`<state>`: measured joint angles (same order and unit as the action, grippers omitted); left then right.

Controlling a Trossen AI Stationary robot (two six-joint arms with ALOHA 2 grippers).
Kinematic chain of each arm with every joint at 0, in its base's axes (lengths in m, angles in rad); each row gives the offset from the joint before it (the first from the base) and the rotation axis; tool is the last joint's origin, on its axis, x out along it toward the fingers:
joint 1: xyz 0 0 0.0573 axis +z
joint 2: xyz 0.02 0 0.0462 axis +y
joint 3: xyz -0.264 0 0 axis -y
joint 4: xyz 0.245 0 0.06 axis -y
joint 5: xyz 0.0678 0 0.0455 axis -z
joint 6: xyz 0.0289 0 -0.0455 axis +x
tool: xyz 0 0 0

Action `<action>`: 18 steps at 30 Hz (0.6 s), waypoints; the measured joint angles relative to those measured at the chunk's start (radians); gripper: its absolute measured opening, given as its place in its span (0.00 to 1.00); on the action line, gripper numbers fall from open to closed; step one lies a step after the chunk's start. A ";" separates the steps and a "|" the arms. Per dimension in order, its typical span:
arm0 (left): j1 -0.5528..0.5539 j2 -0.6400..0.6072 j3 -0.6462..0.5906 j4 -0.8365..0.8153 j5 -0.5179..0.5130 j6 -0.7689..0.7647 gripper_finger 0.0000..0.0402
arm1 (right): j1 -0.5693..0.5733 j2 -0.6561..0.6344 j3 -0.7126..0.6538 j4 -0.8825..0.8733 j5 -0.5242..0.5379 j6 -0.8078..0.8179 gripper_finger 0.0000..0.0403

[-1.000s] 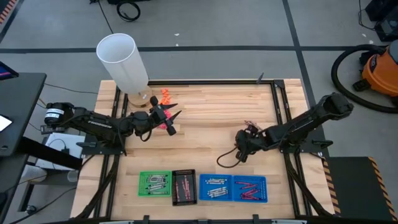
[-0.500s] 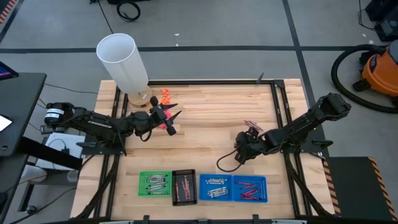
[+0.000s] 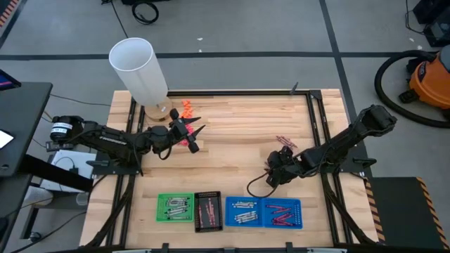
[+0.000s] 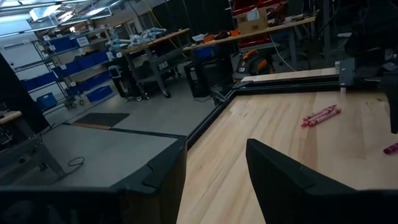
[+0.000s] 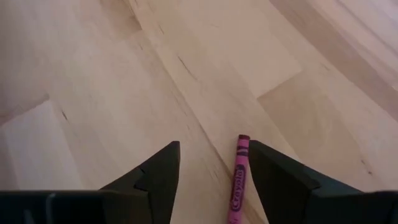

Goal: Sort crayons
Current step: Put the red crayon into the right blue bin

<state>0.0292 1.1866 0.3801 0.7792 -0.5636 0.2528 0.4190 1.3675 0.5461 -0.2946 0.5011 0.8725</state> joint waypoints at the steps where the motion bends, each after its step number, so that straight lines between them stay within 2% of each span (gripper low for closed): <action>1: 0.000 0.000 0.000 0.000 0.000 -0.003 0.44 | 0.005 0.002 0.000 -0.011 0.012 0.013 0.49; 4: 0.000 0.000 0.000 0.000 0.000 -0.003 0.44 | 0.021 0.023 -0.003 -0.041 0.043 0.045 0.49; 14: 0.000 0.000 0.000 0.000 0.000 -0.007 0.44 | 0.059 0.110 -0.052 0.029 0.060 0.113 0.48; 18: 0.000 0.000 0.000 0.000 0.000 -0.007 0.44 | 0.074 0.145 -0.049 0.038 0.076 0.116 0.42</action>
<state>0.0292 1.1866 0.3801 0.7795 -0.5636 0.2459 0.4926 1.5122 0.4969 -0.2570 0.5774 0.9889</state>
